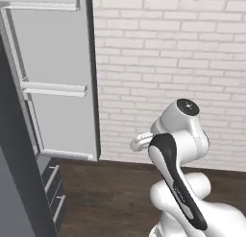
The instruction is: Place one corn and one chicken drumstick in each tupperware on the nearby counter, to pack two identical lunches.
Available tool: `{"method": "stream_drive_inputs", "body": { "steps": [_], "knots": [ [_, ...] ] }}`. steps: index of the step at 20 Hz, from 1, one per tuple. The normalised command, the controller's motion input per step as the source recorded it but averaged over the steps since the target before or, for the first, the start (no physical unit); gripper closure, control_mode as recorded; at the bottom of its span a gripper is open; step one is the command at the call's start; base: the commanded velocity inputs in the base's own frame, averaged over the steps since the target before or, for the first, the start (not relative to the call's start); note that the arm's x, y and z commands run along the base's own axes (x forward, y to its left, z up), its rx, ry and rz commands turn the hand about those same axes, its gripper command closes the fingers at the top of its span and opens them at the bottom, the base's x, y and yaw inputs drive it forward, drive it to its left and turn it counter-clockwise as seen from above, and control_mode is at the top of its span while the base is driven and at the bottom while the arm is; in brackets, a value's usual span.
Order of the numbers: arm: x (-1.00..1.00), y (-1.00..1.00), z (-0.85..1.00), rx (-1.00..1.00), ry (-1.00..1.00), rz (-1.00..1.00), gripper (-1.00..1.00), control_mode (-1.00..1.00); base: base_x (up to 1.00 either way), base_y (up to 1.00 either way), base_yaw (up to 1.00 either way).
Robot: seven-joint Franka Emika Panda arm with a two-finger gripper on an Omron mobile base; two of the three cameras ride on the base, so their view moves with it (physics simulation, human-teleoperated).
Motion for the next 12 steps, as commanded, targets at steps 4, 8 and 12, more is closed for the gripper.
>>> {"method": "stream_drive_inputs", "body": {
  "steps": [4,8,12],
  "knots": [
    [0.0,0.0,0.0,0.0,0.0,0.0,-1.0,1.0,0.01,-0.33,-0.26],
    [0.0,0.0,0.0,0.0,0.0,0.0,-1.0,1.0,0.56,-0.01,0.07],
    [0.0,0.0,0.0,0.0,0.0,0.0,-1.0,1.0,0.95,0.0,-0.13]
  ]
}}
